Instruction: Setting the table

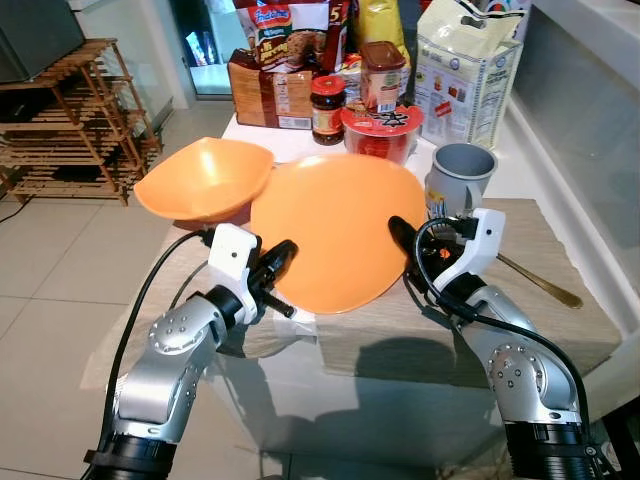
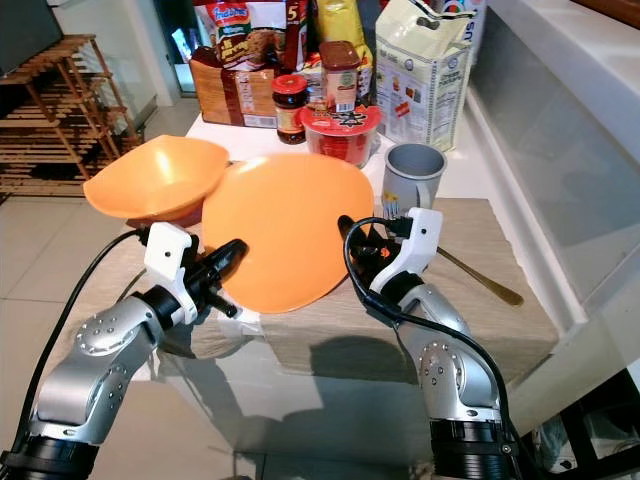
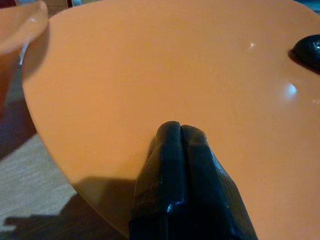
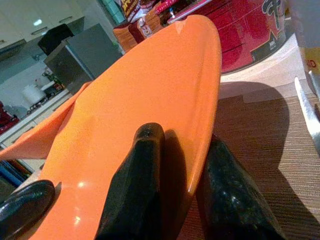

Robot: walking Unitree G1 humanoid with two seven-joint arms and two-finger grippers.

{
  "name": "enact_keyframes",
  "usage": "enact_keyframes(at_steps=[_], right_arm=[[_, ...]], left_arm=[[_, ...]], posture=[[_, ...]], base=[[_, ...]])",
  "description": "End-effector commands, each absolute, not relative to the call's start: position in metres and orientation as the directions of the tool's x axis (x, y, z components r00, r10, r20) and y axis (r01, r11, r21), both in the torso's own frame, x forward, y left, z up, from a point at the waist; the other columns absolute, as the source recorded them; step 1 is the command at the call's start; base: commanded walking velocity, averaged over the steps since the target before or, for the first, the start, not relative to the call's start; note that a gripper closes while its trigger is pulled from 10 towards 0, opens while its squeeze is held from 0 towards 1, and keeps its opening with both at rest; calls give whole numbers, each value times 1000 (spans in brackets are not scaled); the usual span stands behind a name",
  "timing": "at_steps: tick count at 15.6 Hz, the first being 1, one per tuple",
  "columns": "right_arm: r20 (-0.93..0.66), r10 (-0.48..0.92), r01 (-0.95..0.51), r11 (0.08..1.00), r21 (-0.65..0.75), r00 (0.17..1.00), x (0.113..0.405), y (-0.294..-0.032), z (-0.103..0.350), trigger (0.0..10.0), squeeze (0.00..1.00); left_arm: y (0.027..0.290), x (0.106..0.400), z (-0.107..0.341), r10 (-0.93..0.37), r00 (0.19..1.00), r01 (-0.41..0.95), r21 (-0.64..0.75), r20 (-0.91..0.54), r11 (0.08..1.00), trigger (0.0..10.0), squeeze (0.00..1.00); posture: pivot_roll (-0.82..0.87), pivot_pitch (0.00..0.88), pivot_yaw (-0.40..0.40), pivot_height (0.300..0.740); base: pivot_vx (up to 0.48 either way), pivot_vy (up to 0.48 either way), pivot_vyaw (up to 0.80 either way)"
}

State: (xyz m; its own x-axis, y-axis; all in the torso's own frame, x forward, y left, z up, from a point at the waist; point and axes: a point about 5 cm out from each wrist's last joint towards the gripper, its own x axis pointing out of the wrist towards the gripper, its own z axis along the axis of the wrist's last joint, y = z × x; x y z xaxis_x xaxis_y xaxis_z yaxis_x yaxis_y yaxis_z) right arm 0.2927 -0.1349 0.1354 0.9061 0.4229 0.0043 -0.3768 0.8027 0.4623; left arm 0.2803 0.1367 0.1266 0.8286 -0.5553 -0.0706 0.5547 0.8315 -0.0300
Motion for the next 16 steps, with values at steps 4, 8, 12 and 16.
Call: enact_keyframes(at_steps=[4, 8, 12, 16], right_arm=[[-104, 343, -270, 863, 426, 933, 288, -156, 112, 0, 0], [-127, 333, -259, 880, 399, 934, 285, -163, 106, 0, 0], [-156, 276, -208, 912, 353, 948, 283, -182, 100, 0, 0], [-157, 244, -180, 924, 337, 957, 282, -190, 98, 0, 0]], left_arm=[[136, 281, 136, -559, 828, 559, 1, -46, 829, 10000, 0], [132, 280, 139, -571, 820, 571, 4, -39, 821, 10000, 0], [132, 282, 140, -575, 817, 575, 4, -36, 818, 10000, 0], [131, 283, 142, -581, 813, 582, 12, -38, 813, 10000, 0]], posture=[[-69, 0, 90, 740], [-70, 0, 93, 740], [-77, 0, 99, 740], [-82, 0, 107, 740]], base=[[0, 0, 0], [0, 0, 0], [0, 0, 0], [0, 0, 0]])
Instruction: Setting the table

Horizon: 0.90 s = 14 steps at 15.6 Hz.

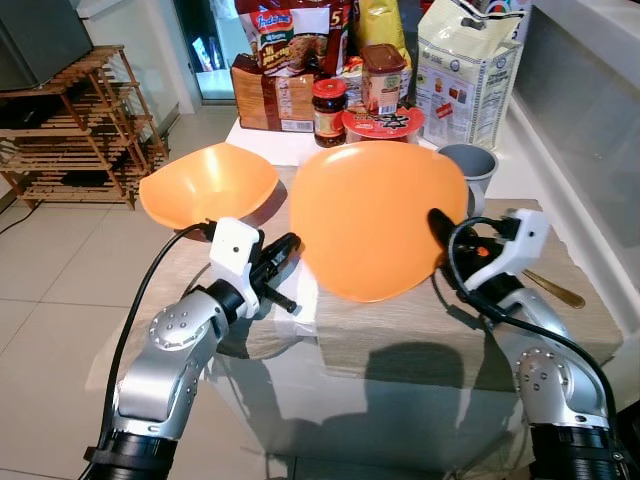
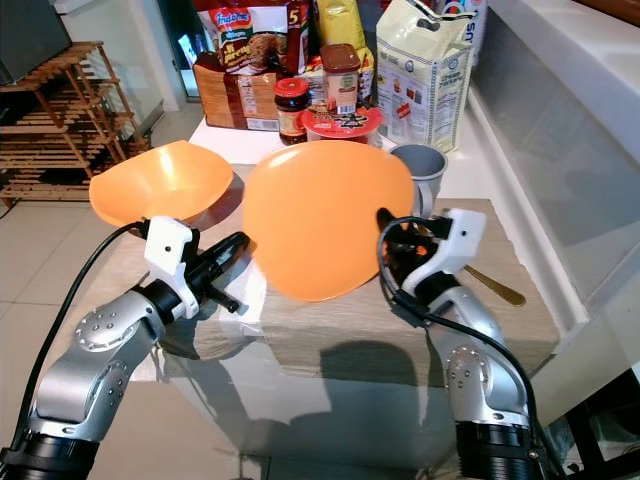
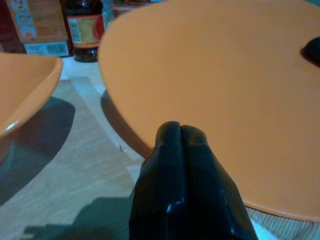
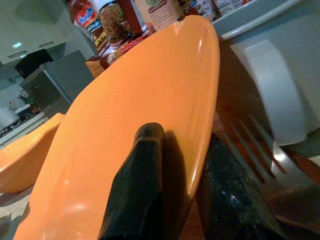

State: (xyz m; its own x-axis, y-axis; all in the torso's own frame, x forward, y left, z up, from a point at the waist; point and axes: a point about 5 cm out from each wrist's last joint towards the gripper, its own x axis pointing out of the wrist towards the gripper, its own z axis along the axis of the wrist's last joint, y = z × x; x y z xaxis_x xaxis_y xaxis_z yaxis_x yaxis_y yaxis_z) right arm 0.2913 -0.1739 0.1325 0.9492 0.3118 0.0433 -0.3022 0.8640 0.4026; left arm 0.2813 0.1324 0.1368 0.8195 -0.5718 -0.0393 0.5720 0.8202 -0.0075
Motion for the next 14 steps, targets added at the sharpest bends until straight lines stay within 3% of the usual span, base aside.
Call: enact_keyframes(at_steps=[1, 14], right_arm=[[-148, 247, -186, 923, 336, 958, 283, -189, 99, 0, 0], [197, 362, -392, 908, 147, 911, 293, -130, 163, 0, 0]], left_arm=[[131, 283, 143, -579, 814, 580, 18, -36, 814, 10000, 0], [129, 287, 150, -469, 883, 467, 70, 14, 881, 10000, 0]], posture=[[-82, 0, 107, 740], [-73, 0, 87, 740]], base=[[0, 0, 0], [0, 0, 0]])
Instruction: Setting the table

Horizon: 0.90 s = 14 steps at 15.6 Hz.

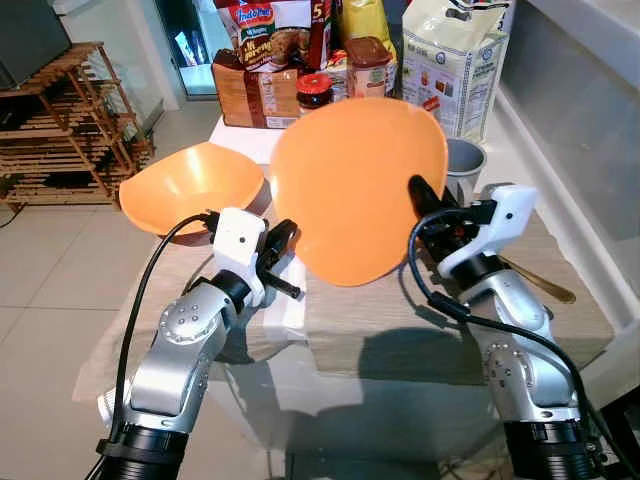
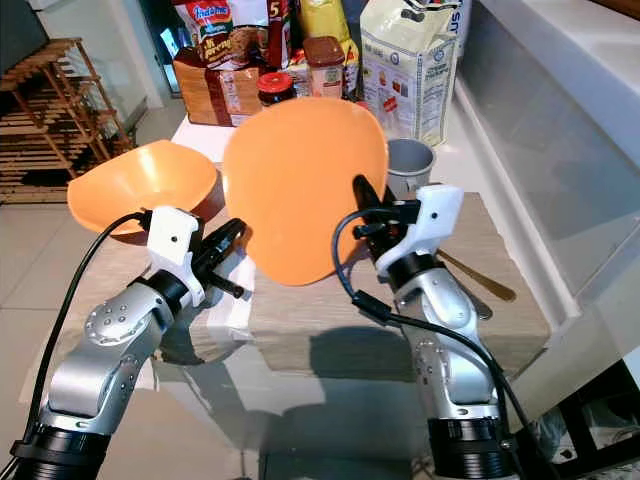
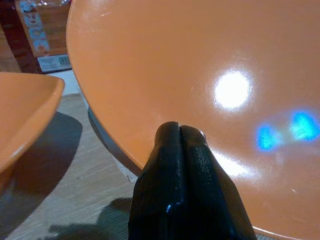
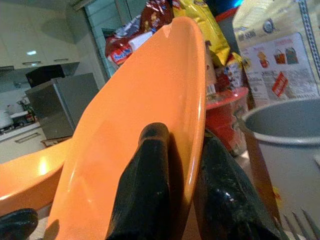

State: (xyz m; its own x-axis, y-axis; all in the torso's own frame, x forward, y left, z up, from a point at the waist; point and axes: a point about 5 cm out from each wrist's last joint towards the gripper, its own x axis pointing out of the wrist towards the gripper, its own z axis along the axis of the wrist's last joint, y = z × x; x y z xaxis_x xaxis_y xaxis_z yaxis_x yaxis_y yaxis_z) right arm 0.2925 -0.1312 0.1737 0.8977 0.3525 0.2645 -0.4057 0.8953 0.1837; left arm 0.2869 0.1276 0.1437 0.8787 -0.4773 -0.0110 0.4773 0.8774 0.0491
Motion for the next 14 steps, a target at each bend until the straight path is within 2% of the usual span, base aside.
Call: enact_keyframes(at_steps=[1, 10, 14], right_arm=[[193, 359, -389, 909, 150, 913, 294, -130, 161, 0, 0], [170, 345, -372, 915, 159, 923, 296, -133, 153, 0, 0], [160, 348, -372, 915, 156, 924, 296, -133, 151, 0, 0]], left_arm=[[130, 288, 152, -462, 886, 460, 76, 20, 885, 10000, 0], [128, 290, 161, -426, 903, 423, 52, 61, 905, 10000, 0], [128, 292, 163, -422, 905, 418, 56, 64, 907, 10000, 0]], posture=[[-73, 0, 85, 740], [-67, 0, 82, 740], [-70, 0, 80, 740]], base=[[0, 0, 0], [0, 0, 0], [-317, 0, 0]])
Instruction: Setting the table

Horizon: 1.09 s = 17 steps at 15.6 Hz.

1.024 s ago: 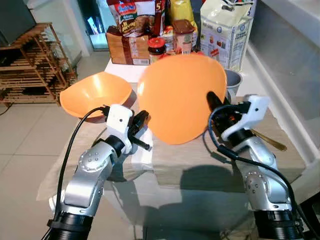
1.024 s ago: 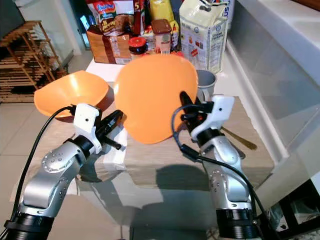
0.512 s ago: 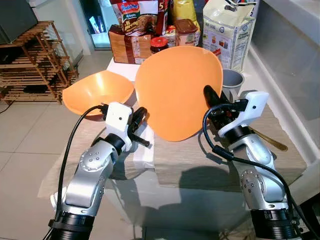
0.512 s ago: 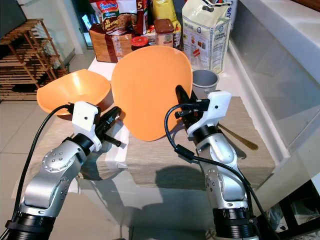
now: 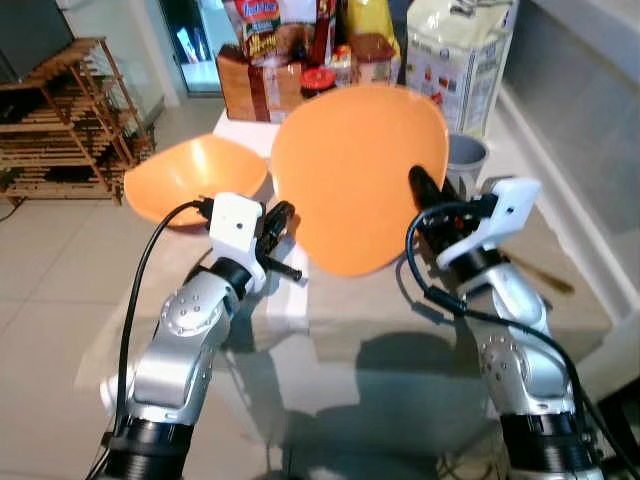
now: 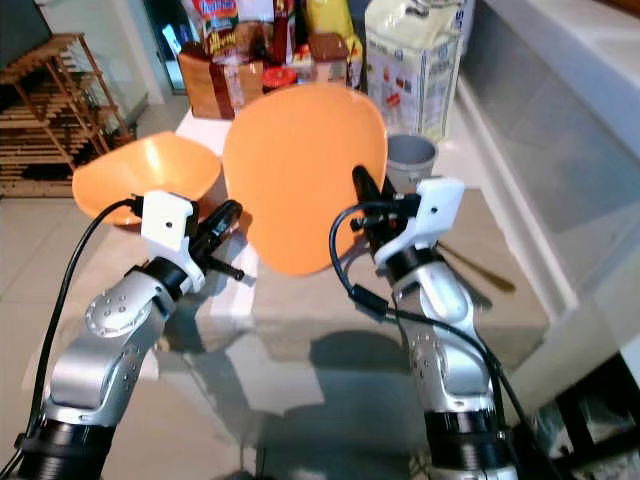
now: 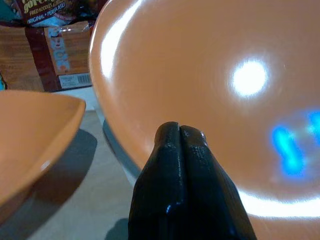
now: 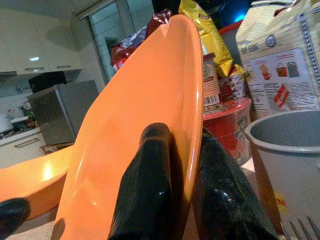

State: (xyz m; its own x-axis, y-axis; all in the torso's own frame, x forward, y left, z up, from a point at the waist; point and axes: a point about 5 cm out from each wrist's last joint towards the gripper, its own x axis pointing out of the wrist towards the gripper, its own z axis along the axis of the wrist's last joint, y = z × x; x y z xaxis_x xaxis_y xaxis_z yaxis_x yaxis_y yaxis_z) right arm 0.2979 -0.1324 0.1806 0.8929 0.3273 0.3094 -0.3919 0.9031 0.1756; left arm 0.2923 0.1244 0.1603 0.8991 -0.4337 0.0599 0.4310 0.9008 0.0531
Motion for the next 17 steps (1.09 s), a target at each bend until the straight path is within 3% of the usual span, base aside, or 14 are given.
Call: enact_keyframes(at_steps=[1, 9, 17], right_arm=[[157, 349, -372, 915, 156, 924, 296, -133, 150, 0, 0], [150, 345, -367, 918, 151, 926, 295, -133, 147, 0, 0], [144, 337, -355, 926, 131, 931, 296, -136, 146, 0, 0]], left_arm=[[128, 292, 163, -421, 905, 418, 56, 64, 907, 10000, 0], [130, 294, 164, -422, 904, 419, 59, 66, 906, 10000, 0], [127, 291, 165, -451, 889, 449, 41, 83, 893, 10000, 0]], posture=[[-70, 0, 80, 740], [-73, 0, 84, 740], [-77, 0, 79, 740]], base=[[-330, 0, 0], [-308, 0, 0], [0, 0, 0]])
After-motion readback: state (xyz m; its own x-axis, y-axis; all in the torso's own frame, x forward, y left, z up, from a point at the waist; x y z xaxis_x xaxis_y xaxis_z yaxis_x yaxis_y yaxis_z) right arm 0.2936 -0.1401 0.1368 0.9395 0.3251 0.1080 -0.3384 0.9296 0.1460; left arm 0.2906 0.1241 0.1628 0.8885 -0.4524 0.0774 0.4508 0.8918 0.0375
